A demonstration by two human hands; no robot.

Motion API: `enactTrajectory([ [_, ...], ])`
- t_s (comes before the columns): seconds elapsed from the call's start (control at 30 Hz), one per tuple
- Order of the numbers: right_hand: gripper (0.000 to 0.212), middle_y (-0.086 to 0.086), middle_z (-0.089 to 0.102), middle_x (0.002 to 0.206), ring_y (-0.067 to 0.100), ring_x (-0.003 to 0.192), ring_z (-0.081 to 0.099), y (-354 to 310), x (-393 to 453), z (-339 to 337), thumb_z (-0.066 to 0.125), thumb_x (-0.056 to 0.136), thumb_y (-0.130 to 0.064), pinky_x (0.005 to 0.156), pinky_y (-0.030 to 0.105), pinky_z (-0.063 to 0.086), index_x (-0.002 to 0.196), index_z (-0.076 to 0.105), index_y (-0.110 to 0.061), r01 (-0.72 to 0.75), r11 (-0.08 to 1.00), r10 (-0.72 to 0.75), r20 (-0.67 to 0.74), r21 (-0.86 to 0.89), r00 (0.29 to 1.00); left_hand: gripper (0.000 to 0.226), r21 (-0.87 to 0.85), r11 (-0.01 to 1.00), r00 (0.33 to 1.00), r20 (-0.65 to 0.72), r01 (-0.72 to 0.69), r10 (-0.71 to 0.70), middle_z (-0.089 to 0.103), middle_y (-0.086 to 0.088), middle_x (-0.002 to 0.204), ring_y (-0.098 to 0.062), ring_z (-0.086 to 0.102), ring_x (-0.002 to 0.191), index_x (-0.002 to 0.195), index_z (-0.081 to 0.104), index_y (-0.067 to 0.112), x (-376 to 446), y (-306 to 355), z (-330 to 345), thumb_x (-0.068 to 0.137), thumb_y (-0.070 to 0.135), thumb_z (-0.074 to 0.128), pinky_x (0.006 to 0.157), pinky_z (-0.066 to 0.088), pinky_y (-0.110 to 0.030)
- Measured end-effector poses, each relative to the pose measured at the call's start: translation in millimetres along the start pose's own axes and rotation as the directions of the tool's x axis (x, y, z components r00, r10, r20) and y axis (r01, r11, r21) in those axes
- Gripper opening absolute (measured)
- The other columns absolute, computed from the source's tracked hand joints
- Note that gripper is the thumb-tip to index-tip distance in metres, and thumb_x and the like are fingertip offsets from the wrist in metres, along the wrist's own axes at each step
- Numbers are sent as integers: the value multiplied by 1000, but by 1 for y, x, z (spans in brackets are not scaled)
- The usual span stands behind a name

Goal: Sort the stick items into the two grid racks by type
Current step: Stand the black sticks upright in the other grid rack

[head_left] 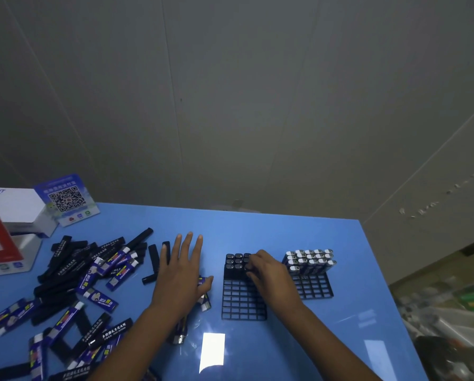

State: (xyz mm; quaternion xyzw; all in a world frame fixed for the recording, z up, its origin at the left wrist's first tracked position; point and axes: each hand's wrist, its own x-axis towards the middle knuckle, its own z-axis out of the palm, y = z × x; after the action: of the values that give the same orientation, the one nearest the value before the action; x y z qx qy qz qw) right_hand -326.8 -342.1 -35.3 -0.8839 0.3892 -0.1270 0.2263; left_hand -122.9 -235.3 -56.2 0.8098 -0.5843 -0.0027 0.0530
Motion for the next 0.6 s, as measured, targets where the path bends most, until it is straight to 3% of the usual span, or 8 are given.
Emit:
enactTrajectory([
  [0.2,7,-2,57,102,18,89,60,-5,3,-13,63,94,-19,76,37,53,97,64,-13,3,998,-1,41,-55,999,99,15,1000,999,-29,-13,14,33,-14,155,-35,31,144,153,27,12,-4,-3,-1,76,61,68,111,29,-57],
  [0.37,29,-4,54,120,16,109,54,-14,-4,-33,57,99,-32,77,29,49,124,58,-20,10,987,-5,34,-160,999,96,-7,1000,999,-48,-6,6,26,-12,159,-33,23,147,155,20,14,-13,-4,-15,82,63,60,116,20,-55],
  [0.47,49,-3,47,138,18,122,49,-21,-12,-42,56,99,-39,90,32,49,142,45,-19,4,966,8,45,-257,999,95,-30,1000,998,-63,3,-5,21,-11,161,-32,17,149,156,15,15,-23,-2,-25,85,63,57,118,15,-56],
  [0.6,66,4,35,155,23,140,35,-31,-30,-51,53,98,-48,111,35,34,152,30,-16,18,939,-1,49,-345,999,90,-2,1000,997,-76,29,-29,36,-13,154,-35,32,143,153,29,12,-43,2,-38,83,69,33,113,25,-58],
])
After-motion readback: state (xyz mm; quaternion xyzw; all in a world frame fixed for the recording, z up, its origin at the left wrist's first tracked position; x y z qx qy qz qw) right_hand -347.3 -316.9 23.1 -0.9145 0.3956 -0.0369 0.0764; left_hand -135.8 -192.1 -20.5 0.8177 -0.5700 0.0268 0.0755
